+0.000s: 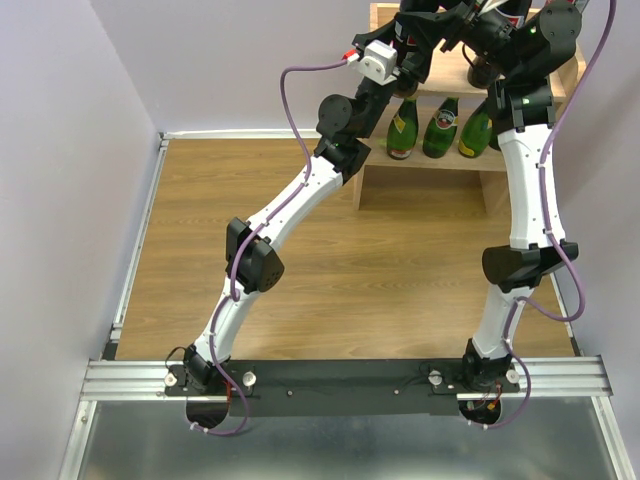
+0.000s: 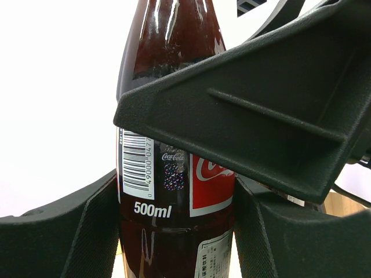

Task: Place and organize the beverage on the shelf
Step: Adjust the drink, then place the drink on the shelf.

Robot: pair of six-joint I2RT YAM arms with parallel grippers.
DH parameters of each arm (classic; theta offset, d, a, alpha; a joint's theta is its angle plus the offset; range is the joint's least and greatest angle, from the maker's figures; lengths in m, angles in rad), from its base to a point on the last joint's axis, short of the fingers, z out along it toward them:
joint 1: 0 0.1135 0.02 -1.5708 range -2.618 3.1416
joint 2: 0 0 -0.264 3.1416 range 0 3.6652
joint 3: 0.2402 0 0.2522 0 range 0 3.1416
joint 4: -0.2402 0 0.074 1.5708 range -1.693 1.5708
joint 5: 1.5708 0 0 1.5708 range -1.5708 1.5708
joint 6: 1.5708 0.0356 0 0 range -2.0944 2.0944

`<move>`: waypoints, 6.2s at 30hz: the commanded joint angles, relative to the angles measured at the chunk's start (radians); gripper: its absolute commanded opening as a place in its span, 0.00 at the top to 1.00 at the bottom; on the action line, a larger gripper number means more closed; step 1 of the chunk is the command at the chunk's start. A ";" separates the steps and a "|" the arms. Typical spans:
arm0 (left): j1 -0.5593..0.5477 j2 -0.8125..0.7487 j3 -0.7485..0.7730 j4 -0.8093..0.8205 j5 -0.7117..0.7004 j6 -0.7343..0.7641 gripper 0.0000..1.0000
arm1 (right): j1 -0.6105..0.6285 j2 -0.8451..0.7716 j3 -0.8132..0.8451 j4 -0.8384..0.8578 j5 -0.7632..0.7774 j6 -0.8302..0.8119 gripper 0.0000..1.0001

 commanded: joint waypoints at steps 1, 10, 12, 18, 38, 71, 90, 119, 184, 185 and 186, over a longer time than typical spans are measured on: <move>-0.017 -0.003 0.038 0.084 -0.005 -0.016 0.54 | -0.045 0.064 0.001 -0.042 0.098 -0.151 0.74; -0.017 -0.014 0.033 0.084 0.002 -0.017 0.42 | -0.043 0.065 0.006 -0.022 0.157 -0.213 0.81; -0.019 -0.015 0.032 0.082 0.002 -0.017 0.40 | -0.043 0.065 0.004 -0.020 0.176 -0.213 0.82; -0.019 -0.023 0.026 0.084 0.004 -0.017 0.33 | -0.045 0.065 0.003 -0.014 0.203 -0.214 0.84; -0.029 -0.043 0.000 0.081 0.001 -0.005 0.22 | -0.046 0.056 -0.016 -0.012 0.214 -0.210 0.85; -0.048 -0.250 -0.296 0.145 -0.005 0.052 0.21 | -0.048 -0.010 -0.120 -0.012 0.332 -0.139 0.30; -0.051 -0.325 -0.388 0.177 -0.005 0.056 0.21 | -0.048 -0.050 -0.140 -0.012 0.320 -0.131 0.04; -0.054 -0.328 -0.390 0.177 -0.013 0.053 0.21 | -0.045 -0.073 -0.088 -0.012 0.286 -0.131 0.16; -0.056 -0.334 -0.411 0.173 -0.011 0.044 0.21 | -0.028 -0.125 0.041 -0.040 0.357 -0.130 0.11; -0.054 -0.334 -0.413 0.173 -0.011 0.046 0.21 | -0.030 -0.125 0.044 -0.043 0.361 -0.148 0.11; -0.056 -0.337 -0.414 0.173 -0.011 0.046 0.21 | -0.030 -0.126 0.049 -0.045 0.366 -0.153 0.11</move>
